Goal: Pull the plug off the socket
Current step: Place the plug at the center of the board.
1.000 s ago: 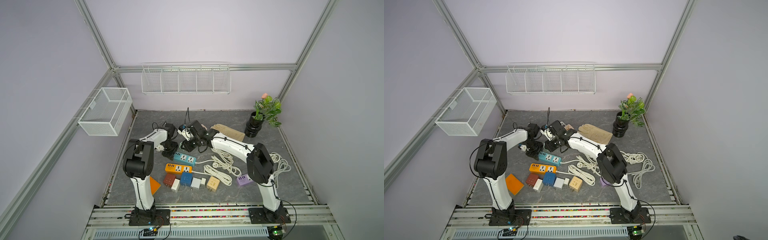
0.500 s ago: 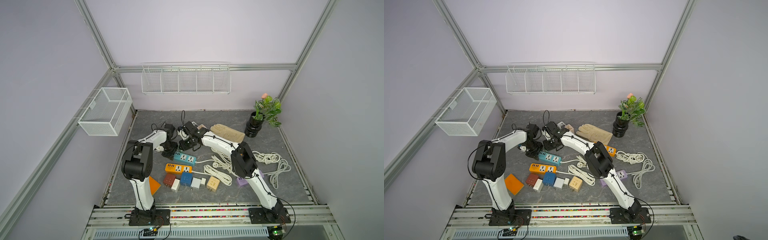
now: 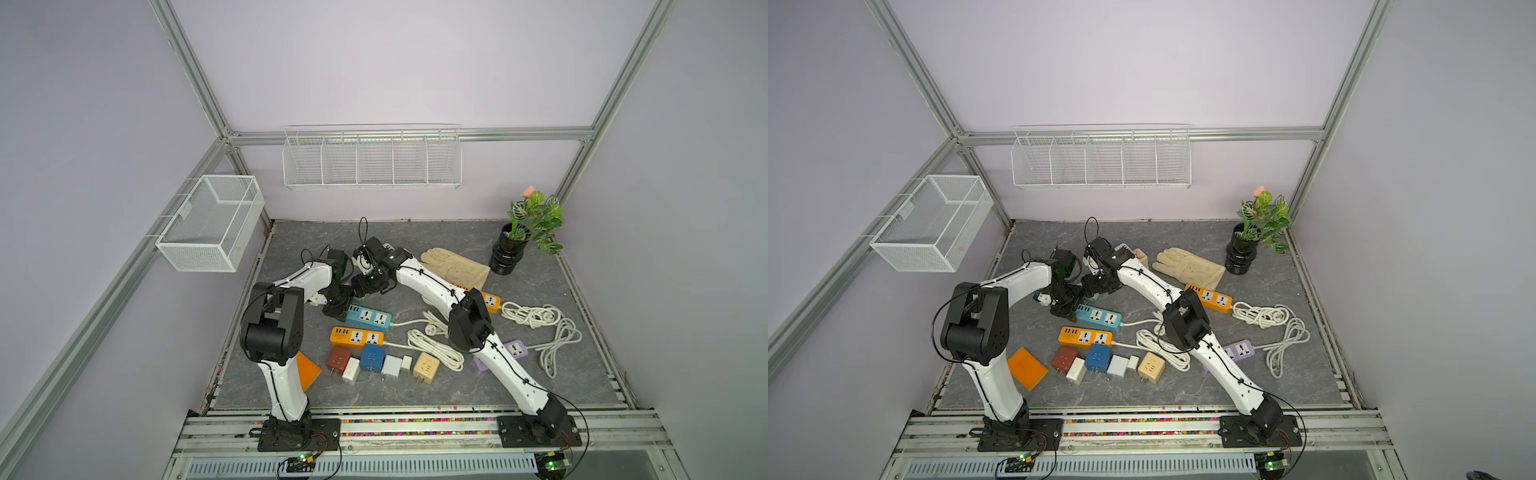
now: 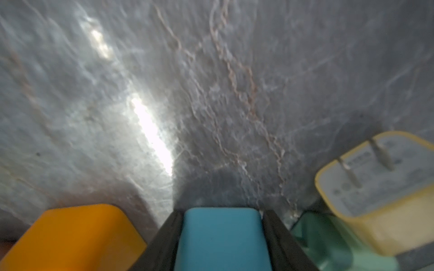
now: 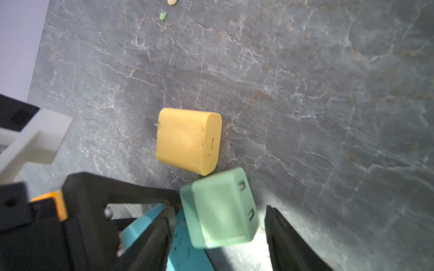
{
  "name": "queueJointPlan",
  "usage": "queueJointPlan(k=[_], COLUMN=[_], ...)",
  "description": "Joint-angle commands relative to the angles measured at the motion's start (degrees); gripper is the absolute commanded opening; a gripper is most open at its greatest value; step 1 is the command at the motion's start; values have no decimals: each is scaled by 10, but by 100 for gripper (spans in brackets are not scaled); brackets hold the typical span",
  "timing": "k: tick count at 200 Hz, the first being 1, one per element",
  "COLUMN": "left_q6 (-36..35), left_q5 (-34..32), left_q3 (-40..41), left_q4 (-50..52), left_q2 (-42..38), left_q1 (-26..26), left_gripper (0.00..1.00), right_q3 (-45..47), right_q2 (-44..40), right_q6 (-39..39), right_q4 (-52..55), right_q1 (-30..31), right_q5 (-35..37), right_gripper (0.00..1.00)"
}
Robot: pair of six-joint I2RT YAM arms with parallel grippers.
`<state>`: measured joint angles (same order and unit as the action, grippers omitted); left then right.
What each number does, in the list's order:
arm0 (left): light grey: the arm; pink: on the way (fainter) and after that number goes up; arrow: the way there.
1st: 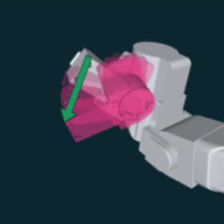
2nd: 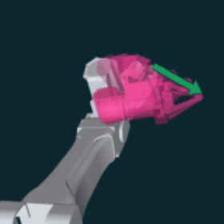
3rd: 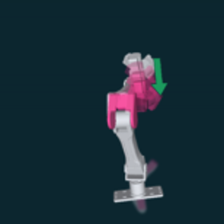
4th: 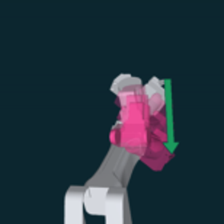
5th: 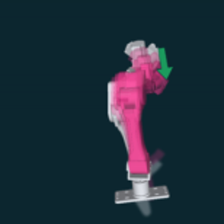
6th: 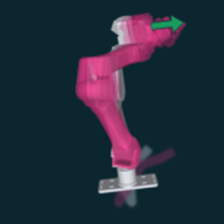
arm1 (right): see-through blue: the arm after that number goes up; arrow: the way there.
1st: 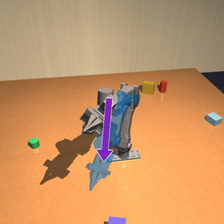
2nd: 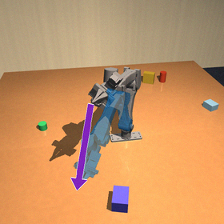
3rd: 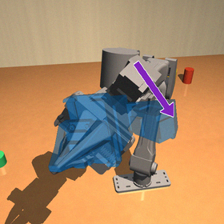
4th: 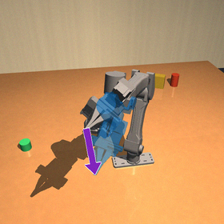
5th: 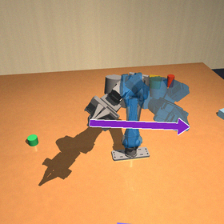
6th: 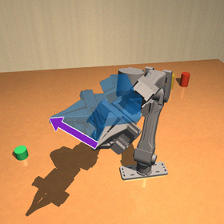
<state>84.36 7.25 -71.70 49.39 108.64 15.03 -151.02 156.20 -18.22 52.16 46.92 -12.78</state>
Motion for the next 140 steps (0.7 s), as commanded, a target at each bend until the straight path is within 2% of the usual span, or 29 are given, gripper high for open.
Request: queueJointPlan(k=[1,38,70,102,140], left_q6=[3,5,6,4,-6], left_q5=[10,16,18,25,17], left_q3=[11,9,8,4,-18], left_q4=[-4,-10,-15,-21,-9], left_q2=[-9,-8,-12,-14,-18], left_q1=[9,9,10,11,13], left_gripper=[4,14,31,56,74], right_q3=[-23,-22,14,183,394], right_q2=[-10,-42,-92,-197,-336], right_q6=[9,32,69,121,164], right_q4=[46,55,61,-9,-98], right_q1=[12,11,12,9,-4], right_q5=[1,41,94,128,153], right_gripper=[77,80,81,84,86])
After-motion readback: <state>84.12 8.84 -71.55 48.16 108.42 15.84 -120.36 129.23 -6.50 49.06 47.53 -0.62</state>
